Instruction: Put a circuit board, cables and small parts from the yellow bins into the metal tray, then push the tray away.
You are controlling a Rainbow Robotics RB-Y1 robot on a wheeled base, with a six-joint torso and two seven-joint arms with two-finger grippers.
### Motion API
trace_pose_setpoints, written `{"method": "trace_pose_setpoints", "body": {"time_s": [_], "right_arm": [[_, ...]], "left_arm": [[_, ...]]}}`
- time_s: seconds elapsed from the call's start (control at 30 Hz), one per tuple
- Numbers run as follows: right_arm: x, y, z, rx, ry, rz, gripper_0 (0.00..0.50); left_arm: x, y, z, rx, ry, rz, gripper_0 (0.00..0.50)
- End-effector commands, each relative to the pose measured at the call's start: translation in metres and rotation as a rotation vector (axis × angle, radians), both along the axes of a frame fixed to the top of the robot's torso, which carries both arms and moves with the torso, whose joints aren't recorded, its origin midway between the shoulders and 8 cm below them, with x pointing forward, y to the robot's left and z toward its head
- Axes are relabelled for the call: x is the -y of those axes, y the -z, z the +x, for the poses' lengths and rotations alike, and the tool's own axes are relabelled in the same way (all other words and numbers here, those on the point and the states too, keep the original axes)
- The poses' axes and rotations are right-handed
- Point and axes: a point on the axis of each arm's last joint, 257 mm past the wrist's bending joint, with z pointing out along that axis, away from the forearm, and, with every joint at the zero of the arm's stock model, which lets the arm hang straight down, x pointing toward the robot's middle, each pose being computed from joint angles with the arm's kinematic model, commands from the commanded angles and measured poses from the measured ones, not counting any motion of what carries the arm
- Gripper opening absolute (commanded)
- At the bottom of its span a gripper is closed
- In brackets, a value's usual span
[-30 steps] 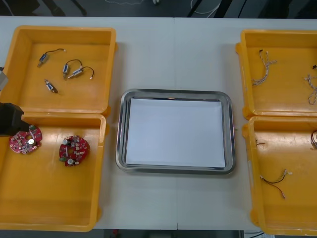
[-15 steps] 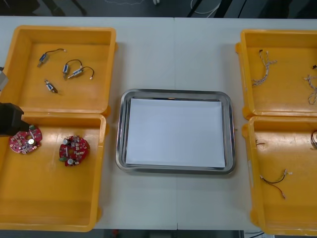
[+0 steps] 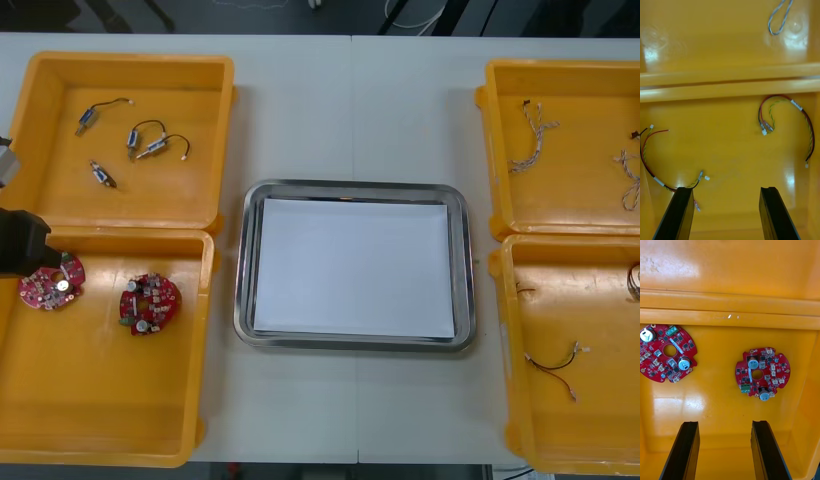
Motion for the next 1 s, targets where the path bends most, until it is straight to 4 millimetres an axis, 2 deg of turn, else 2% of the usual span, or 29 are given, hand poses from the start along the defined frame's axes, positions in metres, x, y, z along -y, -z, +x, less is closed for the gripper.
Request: {"method": "trace_pose_setpoints", "body": {"time_s": [0.03, 0.23, 0.4, 0.53, 0.8, 1.0], "right_arm": [[-0.016, 0.028, -0.014, -0.030, 0.077, 0.019, 0.500], [-0.032, 0.053, -0.019, -0.055, 0.191, 0.098, 0.500], [-0.044, 0.072, -0.024, -0.069, 0.245, 0.157, 0.500], [-0.041, 0.092, -0.029, -0.090, 0.305, 0.177, 0.500], [-0.052, 0.120, -0.026, -0.110, 0.336, 0.252, 0.500], [-0.054, 0.143, -0.020, -0.110, 0.351, 0.273, 0.500]], "left_arm": [[-0.006, -0.005, -0.001, -0.010, 0.049, 0.061, 0.400], [-0.010, -0.007, -0.003, -0.014, 0.065, 0.081, 0.400], [-0.021, -0.005, -0.009, -0.035, 0.126, 0.139, 0.401], [-0.035, 0.003, -0.021, -0.072, 0.171, 0.192, 0.400], [-0.037, 0.008, -0.008, 0.010, 0.266, 0.219, 0.400], [-0.029, 0.019, 0.002, 0.082, 0.297, 0.193, 0.400]]}}
